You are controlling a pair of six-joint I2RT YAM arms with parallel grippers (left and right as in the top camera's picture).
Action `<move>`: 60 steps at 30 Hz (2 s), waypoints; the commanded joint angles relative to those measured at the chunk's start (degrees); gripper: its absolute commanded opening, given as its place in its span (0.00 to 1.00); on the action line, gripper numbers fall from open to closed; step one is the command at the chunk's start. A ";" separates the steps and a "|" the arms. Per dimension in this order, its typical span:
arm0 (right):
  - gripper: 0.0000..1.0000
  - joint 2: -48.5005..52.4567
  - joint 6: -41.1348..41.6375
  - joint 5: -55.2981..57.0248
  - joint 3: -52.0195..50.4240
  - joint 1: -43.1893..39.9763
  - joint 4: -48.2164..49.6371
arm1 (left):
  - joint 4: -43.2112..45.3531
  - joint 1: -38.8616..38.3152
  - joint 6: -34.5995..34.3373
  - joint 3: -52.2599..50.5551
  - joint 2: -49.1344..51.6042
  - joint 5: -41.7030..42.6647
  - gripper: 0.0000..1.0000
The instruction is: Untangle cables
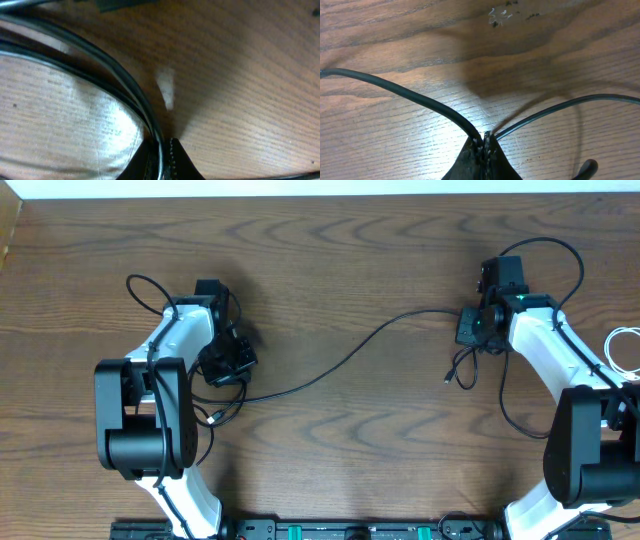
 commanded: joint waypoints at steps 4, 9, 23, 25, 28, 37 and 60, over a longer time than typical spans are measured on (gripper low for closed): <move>0.01 -0.68 -0.81 0.07 -0.13 0.35 0.11 | -2.16 2.99 0.55 7.37 -10.49 6.84 0.08; 0.01 -0.68 -0.81 0.26 -0.13 0.35 0.11 | 1.29 7.48 -4.63 10.49 -24.46 12.07 0.08; 0.20 -0.68 2.23 12.74 -0.15 0.24 -2.21 | -1.33 14.67 -7.82 10.10 -46.40 6.86 0.08; 0.54 -0.68 1.29 8.50 -0.15 0.31 -1.53 | -2.56 14.67 -7.85 9.35 -45.92 6.88 0.07; 0.93 -0.68 -7.26 -1.99 -0.15 0.35 0.13 | -3.45 14.51 -7.89 7.89 -44.37 7.32 0.07; 0.99 -0.68 -32.98 -42.03 -0.13 1.64 1.33 | -7.56 14.51 -9.86 7.65 -32.61 16.68 0.07; 0.94 -0.68 -52.30 -49.46 -0.15 28.11 5.01 | -12.35 9.14 -18.45 7.65 -22.86 30.82 0.07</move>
